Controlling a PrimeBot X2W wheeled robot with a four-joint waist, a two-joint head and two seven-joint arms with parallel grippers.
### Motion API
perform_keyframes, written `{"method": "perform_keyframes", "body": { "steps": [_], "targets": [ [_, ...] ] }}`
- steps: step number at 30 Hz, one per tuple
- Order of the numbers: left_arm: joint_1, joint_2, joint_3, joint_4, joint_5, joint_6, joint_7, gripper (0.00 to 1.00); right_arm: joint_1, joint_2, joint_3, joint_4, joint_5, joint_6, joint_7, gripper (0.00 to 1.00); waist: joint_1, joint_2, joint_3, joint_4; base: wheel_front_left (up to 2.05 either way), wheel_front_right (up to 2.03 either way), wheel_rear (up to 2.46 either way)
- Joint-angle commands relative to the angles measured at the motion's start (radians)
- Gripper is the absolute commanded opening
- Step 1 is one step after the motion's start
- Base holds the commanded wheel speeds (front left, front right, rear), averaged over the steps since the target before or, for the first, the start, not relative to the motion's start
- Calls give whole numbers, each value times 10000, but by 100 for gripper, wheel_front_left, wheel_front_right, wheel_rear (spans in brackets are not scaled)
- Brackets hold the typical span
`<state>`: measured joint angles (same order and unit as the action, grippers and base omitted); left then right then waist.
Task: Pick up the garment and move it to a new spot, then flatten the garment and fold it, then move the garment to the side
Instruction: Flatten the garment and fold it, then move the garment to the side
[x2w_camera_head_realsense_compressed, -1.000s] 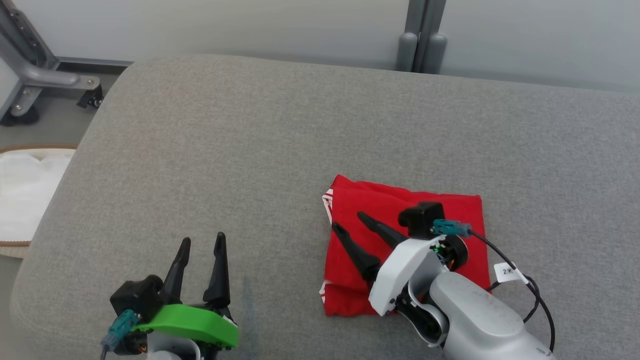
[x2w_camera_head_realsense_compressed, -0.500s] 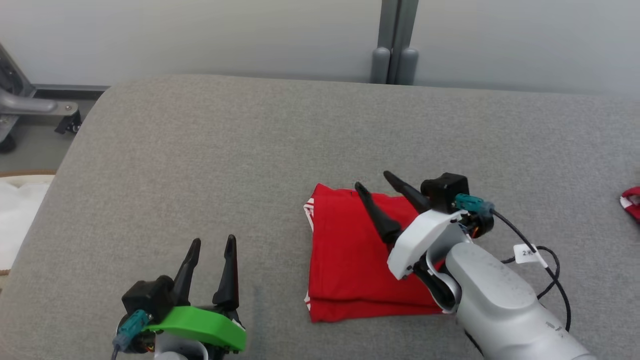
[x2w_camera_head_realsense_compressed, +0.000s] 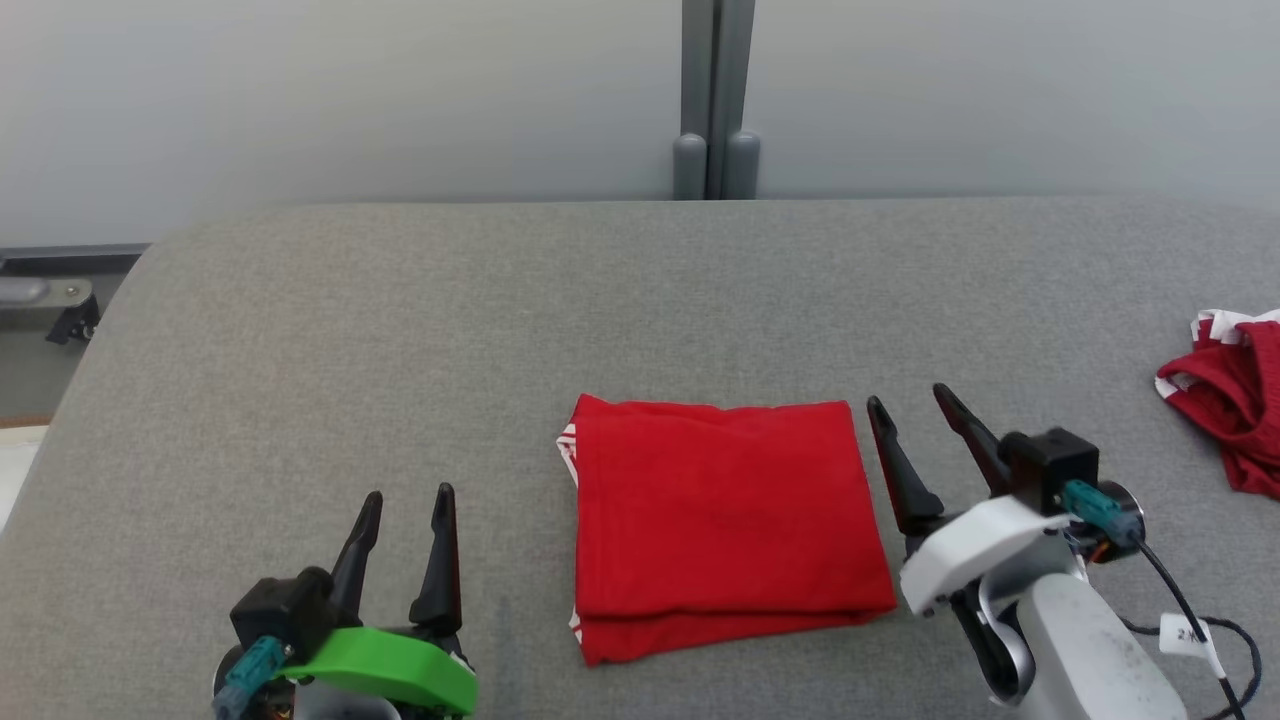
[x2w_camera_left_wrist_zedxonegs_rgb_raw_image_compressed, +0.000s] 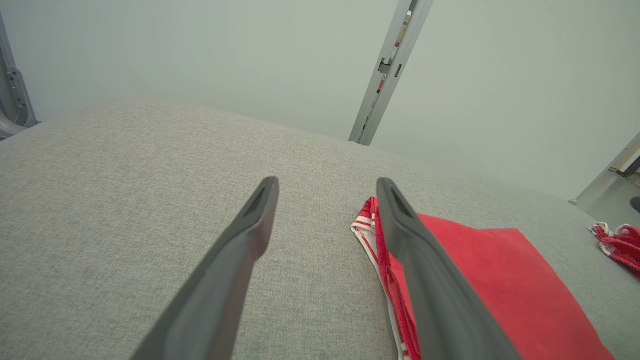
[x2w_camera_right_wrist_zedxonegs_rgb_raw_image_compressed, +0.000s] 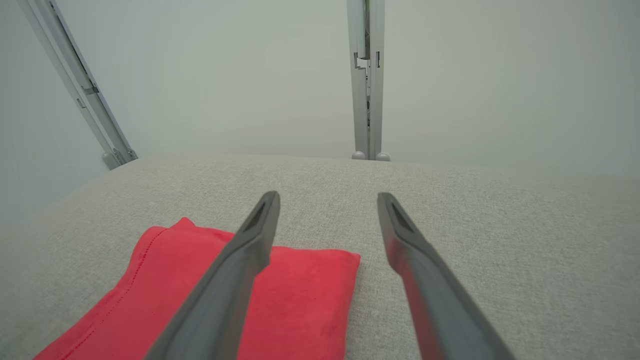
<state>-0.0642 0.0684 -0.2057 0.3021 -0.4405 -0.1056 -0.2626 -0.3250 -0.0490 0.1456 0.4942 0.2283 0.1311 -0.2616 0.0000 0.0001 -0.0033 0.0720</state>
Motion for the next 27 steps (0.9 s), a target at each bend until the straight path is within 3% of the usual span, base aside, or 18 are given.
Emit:
{"method": "perform_keyframes", "body": {
  "steps": [1, 11, 27],
  "targets": [
    [213, 94, 69, -4, 40, 50, -26, 100, 402, -35, -240, -311, -256, -9, -42, 100, 0, -1, -62, -120, 0, 0, 0],
    [826, 160, 372, -175, 67, 149, -26, 100, 2352, -35, -1188, -1903, -317, -10, -44, 100, 0, -1, -62, -390, 0, 0, 0],
    [935, 38, 579, -238, 117, 147, -26, 100, 2616, -34, -1504, -2196, -151, -10, -45, 100, 0, -1, -62, -444, 0, 0, 0]
  ]
}}
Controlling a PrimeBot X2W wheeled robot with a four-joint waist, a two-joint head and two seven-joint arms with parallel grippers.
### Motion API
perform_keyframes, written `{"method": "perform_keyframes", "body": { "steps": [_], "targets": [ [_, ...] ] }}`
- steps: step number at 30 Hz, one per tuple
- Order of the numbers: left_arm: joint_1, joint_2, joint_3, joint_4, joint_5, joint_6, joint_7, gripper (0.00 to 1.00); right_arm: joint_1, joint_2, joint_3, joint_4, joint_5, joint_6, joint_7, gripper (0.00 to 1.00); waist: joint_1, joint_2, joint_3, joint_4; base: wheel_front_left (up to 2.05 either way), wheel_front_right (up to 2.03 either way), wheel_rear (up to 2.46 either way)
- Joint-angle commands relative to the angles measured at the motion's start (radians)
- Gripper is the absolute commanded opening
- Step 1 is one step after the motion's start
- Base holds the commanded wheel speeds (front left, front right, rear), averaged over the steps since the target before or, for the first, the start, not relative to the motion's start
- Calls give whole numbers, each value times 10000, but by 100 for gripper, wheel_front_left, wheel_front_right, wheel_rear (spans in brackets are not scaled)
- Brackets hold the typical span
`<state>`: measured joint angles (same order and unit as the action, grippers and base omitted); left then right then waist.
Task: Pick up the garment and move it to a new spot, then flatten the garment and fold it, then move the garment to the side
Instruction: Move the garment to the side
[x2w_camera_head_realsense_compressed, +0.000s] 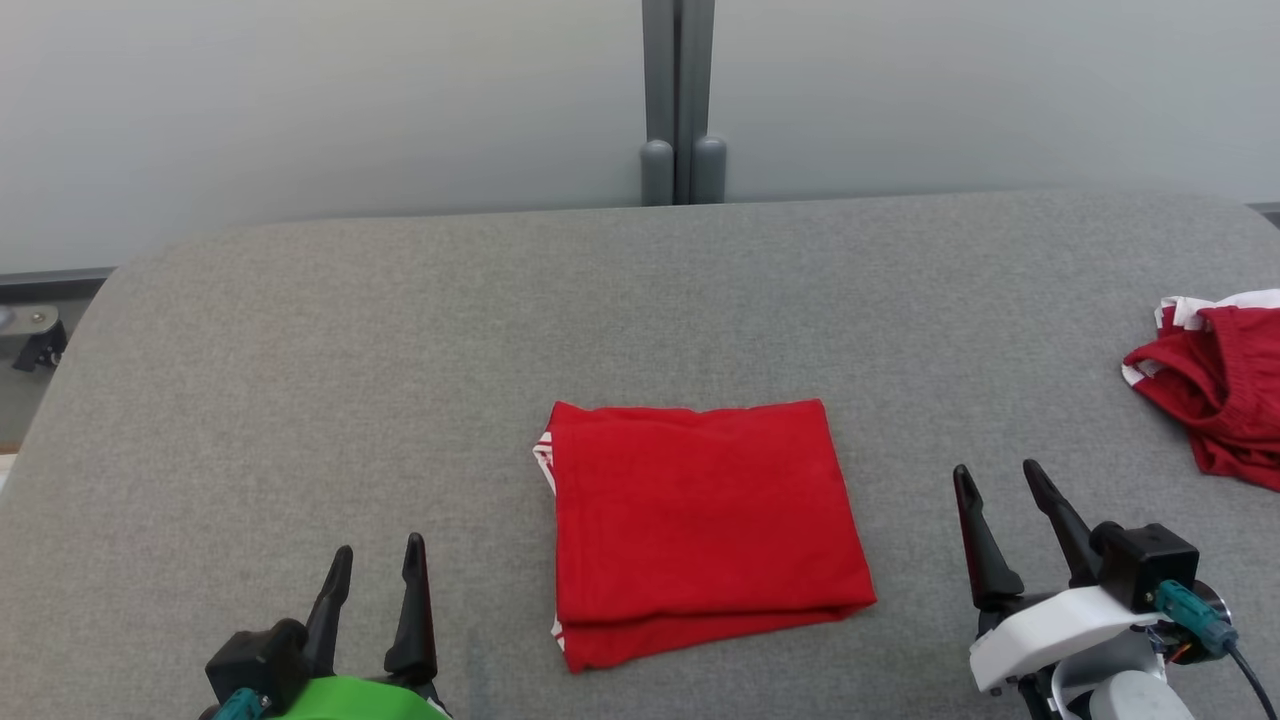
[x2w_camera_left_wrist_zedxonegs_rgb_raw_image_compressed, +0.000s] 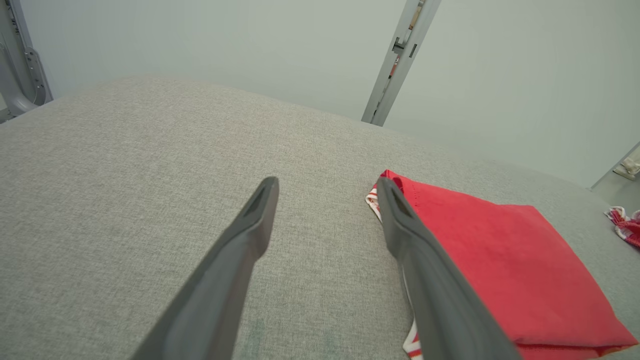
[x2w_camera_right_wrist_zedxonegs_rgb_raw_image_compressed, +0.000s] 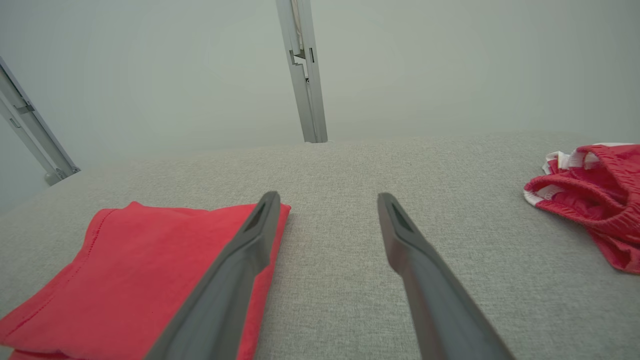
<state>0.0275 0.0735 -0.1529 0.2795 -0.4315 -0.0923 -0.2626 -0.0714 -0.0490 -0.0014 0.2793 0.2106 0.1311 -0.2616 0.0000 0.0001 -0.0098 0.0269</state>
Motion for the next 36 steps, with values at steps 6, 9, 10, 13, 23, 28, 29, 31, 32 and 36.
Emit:
{"method": "perform_keyframes", "body": {
  "steps": [6, 9, 10, 13, 23, 28, 29, 31, 32, 36],
  "targets": [
    [-67, -34, 73, 38, 43, -3, -26, 100, 30, -34, -31, -33, -28, -10, -45, 100, 0, -1, 22, 55, 0, 0, 0],
    [-112, -39, 71, 68, 29, -28, -26, 100, -7, -34, 4, 28, -61, -10, -45, 100, 0, -1, 30, 80, 0, 0, 0],
    [-123, -39, 70, 77, 26, -29, -26, 100, -32, -34, 15, 58, -78, -10, -45, 100, 0, -1, 35, 91, 0, 0, 0],
    [-217, -48, 15, 118, 48, -37, -26, 100, -270, -34, 58, 247, -284, -10, -45, 100, 0, -1, 77, 192, 0, 0, 0],
    [-450, -79, -41, 230, 91, -89, -26, 100, -1737, -34, 270, 1102, -1111, -10, 1608, 100, 0, -1, 374, 766, 0, 0, 0],
    [-565, -117, -17, 299, 27, -123, -26, 100, -2245, -58, 493, 1862, -1384, -10, 2681, 100, 0, -1, 640, 1190, 0, 0, 0],
    [-578, -127, -4, 305, 10, -109, -27, 100, -2311, -58, 528, 1984, -1406, -10, 2835, 100, 0, -1, 686, 1250, 0, 0, 0],
    [-615, -144, 27, 318, 0, -103, -26, 100, -2404, -87, 528, 2271, -1410, -10, 3097, 100, 0, -1, 802, 1382, 0, 0, 0],
    [-633, -155, 37, 320, 6, -103, -26, 100, -2465, -141, 485, 2410, -1459, -10, 3217, 100, 0, -1, 882, 1455, 0, 0, 0],
    [-658, -186, 81, 298, -46, -110, -26, 100, -2630, -178, 380, 2884, -1522, -10, 3481, 100, 0, -1, 1095, 1653, 0, 0, 0]
  ]
}}
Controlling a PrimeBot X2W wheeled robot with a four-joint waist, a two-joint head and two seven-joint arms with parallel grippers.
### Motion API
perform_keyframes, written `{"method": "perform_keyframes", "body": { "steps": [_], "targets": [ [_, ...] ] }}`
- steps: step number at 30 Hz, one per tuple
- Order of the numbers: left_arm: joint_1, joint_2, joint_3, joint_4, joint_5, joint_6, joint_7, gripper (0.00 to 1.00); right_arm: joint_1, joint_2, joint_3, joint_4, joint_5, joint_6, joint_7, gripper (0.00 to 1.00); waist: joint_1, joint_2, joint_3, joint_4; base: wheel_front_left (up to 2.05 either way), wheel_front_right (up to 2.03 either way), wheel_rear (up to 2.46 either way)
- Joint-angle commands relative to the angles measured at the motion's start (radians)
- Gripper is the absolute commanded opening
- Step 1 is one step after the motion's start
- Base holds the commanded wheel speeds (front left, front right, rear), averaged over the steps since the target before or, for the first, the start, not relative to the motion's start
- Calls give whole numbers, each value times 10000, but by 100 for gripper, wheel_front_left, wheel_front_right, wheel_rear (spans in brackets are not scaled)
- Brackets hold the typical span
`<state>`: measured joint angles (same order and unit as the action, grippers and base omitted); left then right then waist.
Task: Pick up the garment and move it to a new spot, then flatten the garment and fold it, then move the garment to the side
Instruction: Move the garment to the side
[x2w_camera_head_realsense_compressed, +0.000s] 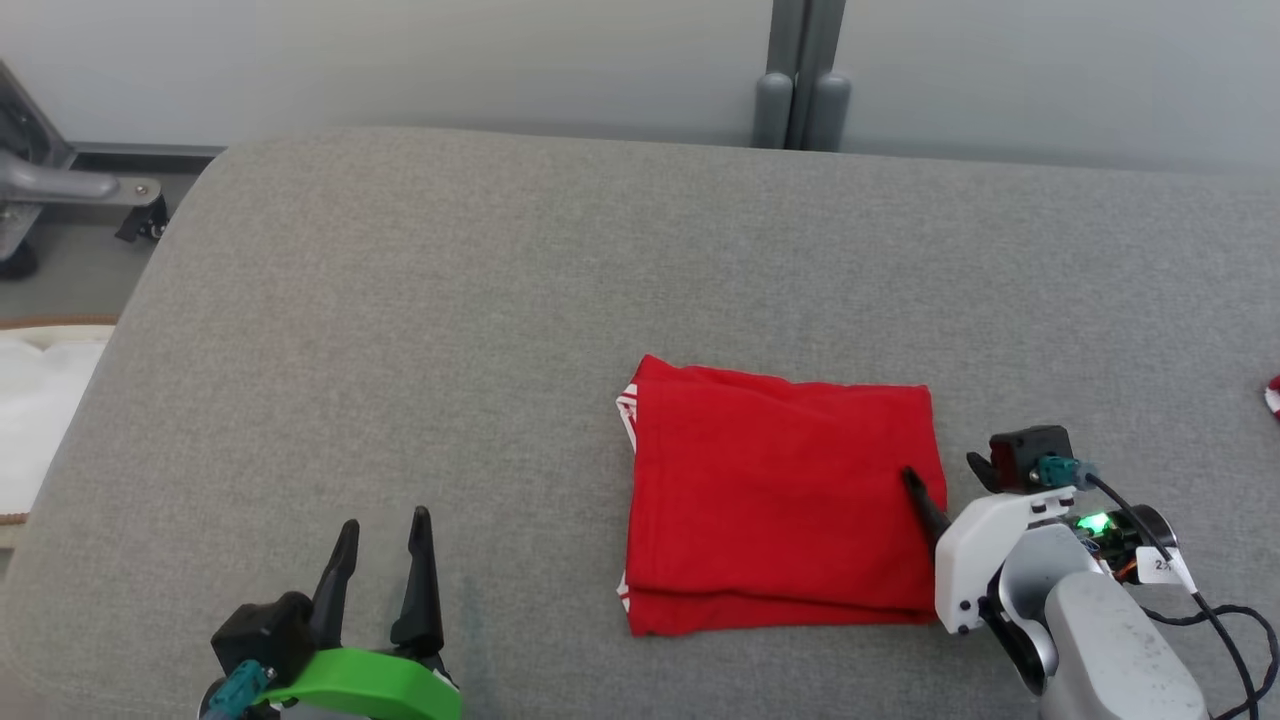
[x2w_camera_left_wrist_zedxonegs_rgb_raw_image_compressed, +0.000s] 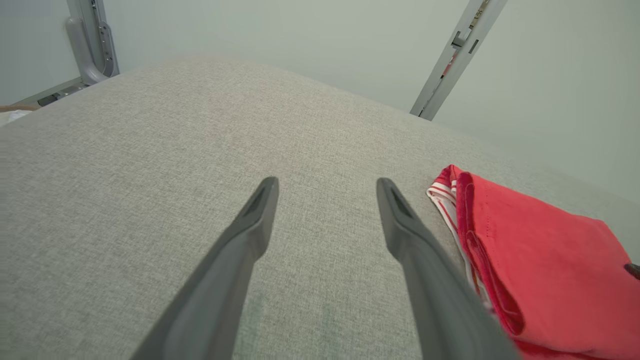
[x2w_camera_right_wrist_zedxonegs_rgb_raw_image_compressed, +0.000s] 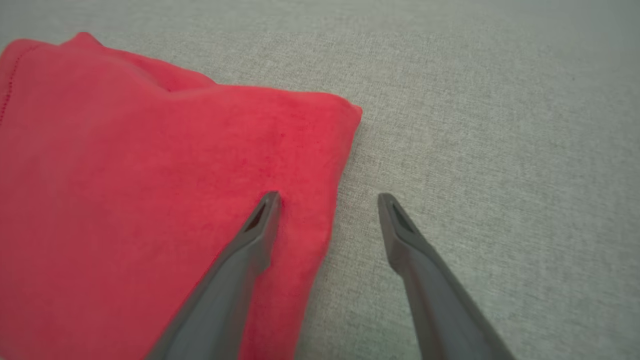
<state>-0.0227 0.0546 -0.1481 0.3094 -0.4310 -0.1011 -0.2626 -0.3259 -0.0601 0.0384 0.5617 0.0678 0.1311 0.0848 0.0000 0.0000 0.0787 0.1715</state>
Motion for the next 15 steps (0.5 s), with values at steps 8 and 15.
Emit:
{"method": "perform_keyframes", "body": {
  "steps": [8, 15],
  "targets": [
    [-206, -33, 70, -18, -75, -42, -26, 100, -466, -69, 326, 938, -24, -10, 366, 100, 0, 0, 397, 345, 0, 0, 0],
    [-215, -36, -63, 1, -196, 4, -26, 100, -749, -21, 725, 1382, 121, -10, 393, 0, 0, 0, 339, 151, 0, 0, 0]
  ]
}}
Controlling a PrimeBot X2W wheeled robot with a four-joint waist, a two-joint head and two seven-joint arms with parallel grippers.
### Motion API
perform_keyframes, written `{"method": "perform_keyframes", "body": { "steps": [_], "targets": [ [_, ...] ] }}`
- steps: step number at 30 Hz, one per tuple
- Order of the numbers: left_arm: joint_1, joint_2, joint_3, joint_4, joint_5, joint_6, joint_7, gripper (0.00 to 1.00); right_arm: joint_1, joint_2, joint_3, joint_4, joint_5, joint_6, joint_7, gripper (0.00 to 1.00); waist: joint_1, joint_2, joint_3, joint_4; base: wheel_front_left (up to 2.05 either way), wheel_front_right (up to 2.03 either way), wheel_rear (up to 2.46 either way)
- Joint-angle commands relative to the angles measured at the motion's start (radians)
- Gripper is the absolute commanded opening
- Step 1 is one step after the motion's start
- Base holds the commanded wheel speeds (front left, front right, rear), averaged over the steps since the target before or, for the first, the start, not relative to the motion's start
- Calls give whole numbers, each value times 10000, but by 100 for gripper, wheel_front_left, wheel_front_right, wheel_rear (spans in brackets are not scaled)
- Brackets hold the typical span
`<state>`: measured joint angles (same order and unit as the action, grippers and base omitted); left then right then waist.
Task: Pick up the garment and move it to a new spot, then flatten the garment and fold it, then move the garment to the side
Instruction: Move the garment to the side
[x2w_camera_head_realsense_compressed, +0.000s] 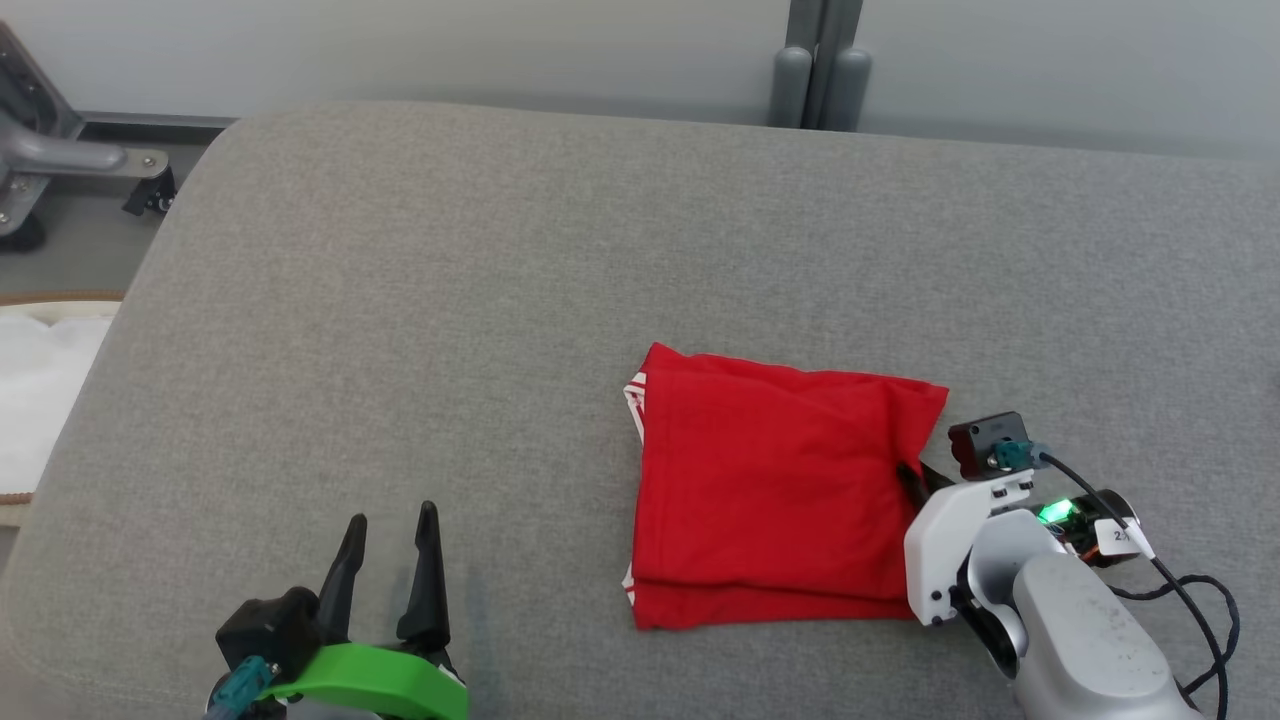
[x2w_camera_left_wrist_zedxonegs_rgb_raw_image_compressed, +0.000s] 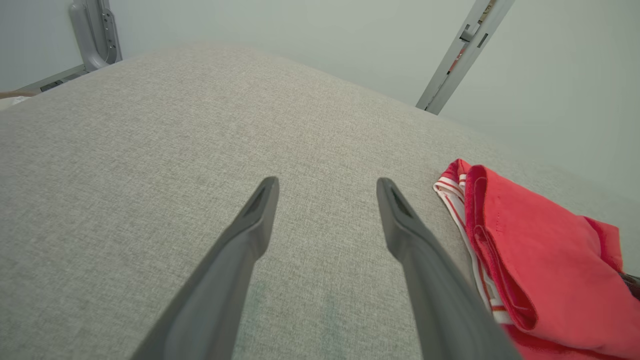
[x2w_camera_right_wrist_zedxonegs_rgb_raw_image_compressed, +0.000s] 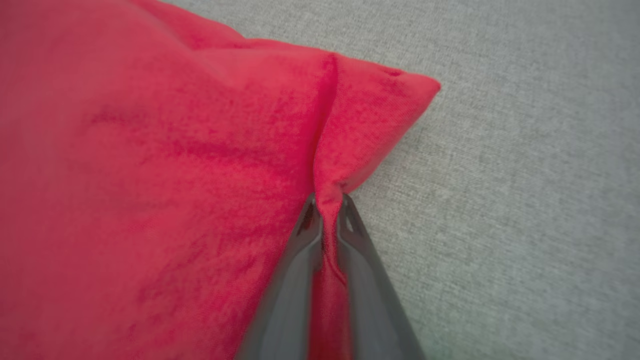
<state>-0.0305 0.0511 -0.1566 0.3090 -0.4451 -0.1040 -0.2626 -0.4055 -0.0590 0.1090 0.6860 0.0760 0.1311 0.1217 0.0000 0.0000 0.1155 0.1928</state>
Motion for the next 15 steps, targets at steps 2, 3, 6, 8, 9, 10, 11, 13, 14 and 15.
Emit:
{"method": "perform_keyframes", "body": {
  "steps": [2, 3, 6, 8, 9, 10, 11, 13, 14, 15],
  "targets": [
    [-122, -2, -14, -50, -37, 48, -26, 100, -116, -27, 78, 159, 89, -10, -69, 0, 0, 0, -63, -206, 0, 0, 0],
    [-101, -1, -34, -78, -7, 49, -26, 100, -201, -33, 89, 151, 98, -13, -152, 0, 0, 0, -78, -311, 0, 0, 0],
    [-86, 2, -60, -153, 58, 56, -26, 100, -431, -146, 49, 88, 118, -16, -292, 0, 0, 0, -89, -658, 0, 0, 0],
    [-118, 3, -59, -214, 92, 48, -26, 100, -577, -296, 20, 3, 73, -16, -323, 0, 0, 0, -65, -999, 0, 0, 0],
    [-157, 1, -76, -241, 125, 34, -26, 100, -654, -403, -29, -60, 28, -16, -332, 0, 0, 0, -38, -1208, 0, 0, 0],
    [-192, 1, -57, -258, 139, 20, -26, 100, -724, -475, -25, -114, 24, -15, -319, 0, 0, 0, -7, -1399, 0, 0, 0],
    [-244, 2, -61, -280, 182, 2, -26, 100, -828, -608, -77, -203, -2, -15, -308, 0, 0, 0, 41, -1643, 0, 0, 0],
    [-343, 2, -68, -348, 222, -9, -26, 100, -999, -873, -168, -374, -45, -15, -227, 0, 0, 0, 157, -2119, 0, 0, 0],
    [-370, 2, -61, -377, 252, -11, -26, 100, -1080, -980, -193, -477, -54, -15, -192, 0, 0, 0, 231, -2360, 0, 0, 0],
    [-442, 2, -78, -407, 281, -23, -26, 100, -1165, -1128, -248, -599, -80, -15, -132, 0, 0, 0, 336, -2638, 0, 0, 0]
  ]
}}
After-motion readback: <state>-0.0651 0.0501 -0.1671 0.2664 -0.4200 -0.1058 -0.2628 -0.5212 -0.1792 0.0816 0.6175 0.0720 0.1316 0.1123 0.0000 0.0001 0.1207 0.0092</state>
